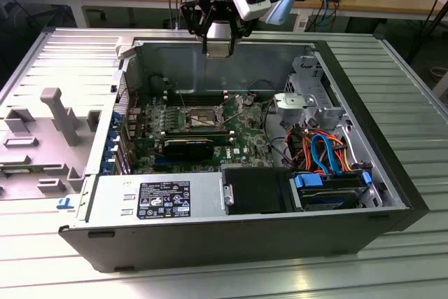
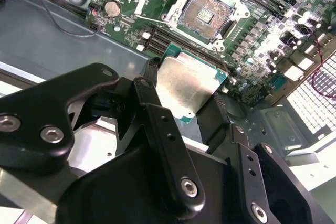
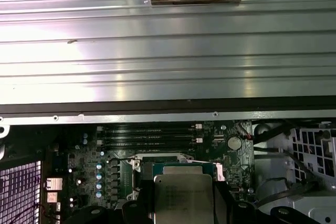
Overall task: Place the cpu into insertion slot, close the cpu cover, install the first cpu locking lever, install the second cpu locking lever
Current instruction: 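Place the cpu into insertion slot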
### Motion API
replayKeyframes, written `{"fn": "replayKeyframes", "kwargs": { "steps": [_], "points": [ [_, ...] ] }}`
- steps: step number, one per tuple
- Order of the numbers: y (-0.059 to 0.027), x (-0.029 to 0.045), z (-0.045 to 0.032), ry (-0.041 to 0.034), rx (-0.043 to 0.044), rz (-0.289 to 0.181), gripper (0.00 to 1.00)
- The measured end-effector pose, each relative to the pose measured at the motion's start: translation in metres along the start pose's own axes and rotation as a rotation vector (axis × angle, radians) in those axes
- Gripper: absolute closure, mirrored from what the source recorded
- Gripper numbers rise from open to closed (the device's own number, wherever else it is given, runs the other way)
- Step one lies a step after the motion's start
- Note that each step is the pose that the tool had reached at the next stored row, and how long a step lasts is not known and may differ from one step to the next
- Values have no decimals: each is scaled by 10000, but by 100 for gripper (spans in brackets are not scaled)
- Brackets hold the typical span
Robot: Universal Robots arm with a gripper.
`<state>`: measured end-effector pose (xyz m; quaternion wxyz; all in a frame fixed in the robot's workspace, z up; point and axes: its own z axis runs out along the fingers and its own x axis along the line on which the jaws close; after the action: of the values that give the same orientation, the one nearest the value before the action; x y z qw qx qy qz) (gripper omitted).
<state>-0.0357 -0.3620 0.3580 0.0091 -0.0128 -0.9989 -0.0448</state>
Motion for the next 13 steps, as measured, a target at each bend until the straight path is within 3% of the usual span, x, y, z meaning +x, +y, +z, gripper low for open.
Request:
{"fn": "replayKeyframes", "kwargs": {
  "steps": [13],
  "points": [
    [-23,2,22,-1,-2,0,45]
  ]
}}
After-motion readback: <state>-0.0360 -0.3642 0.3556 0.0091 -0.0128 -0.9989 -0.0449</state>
